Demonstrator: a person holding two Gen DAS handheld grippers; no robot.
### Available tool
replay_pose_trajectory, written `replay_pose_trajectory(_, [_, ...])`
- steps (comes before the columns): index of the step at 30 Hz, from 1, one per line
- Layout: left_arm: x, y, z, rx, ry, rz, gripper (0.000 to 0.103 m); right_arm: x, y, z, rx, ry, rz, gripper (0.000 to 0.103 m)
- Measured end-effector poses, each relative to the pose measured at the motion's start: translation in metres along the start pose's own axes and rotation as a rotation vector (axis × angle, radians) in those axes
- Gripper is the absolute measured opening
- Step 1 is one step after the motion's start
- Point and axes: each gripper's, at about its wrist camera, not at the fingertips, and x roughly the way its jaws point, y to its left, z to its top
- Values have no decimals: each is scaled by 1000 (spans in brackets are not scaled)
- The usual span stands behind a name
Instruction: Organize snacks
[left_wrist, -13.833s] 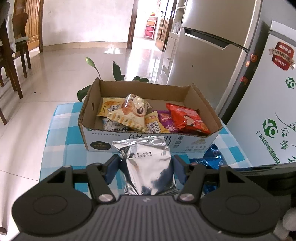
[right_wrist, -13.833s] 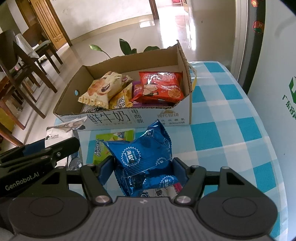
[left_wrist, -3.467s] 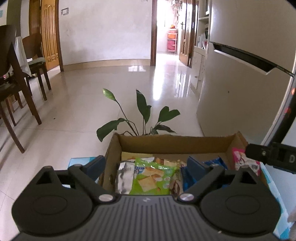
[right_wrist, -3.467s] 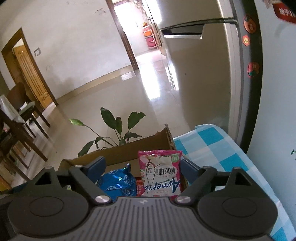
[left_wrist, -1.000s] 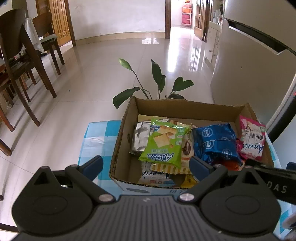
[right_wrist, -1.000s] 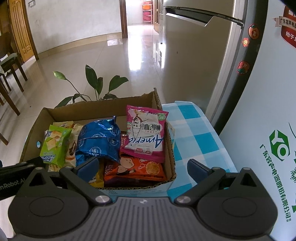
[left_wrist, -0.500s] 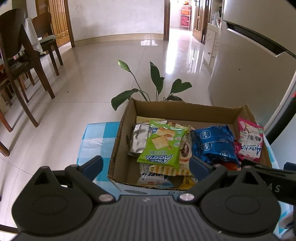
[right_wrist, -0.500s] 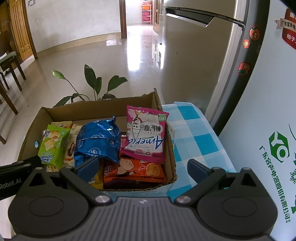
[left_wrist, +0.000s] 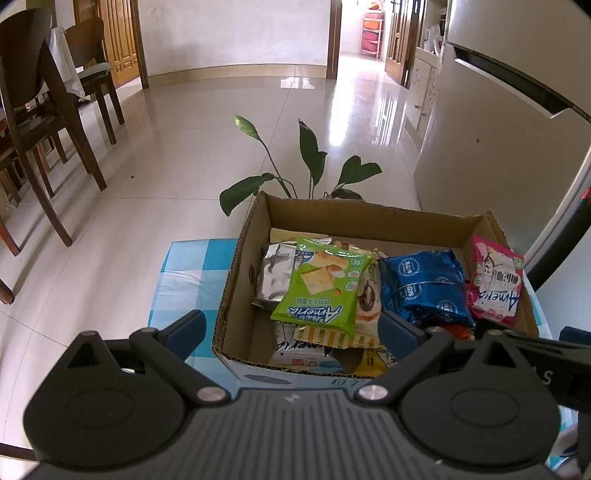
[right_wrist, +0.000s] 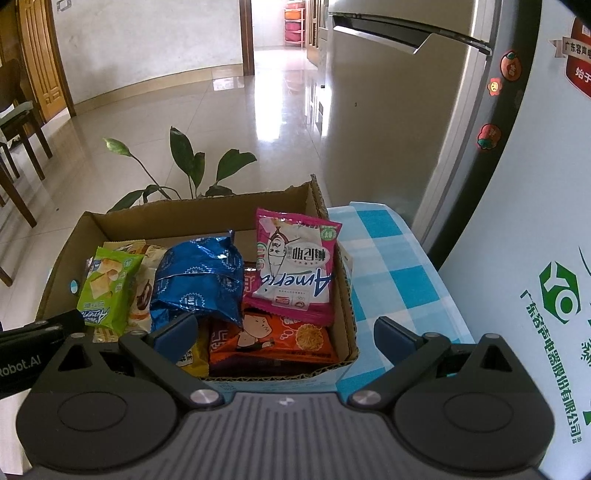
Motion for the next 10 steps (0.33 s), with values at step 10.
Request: replay_pose_trajectory(10, [-2, 0, 0, 1, -10, -12, 99, 0, 1, 0, 1, -1, -1, 103])
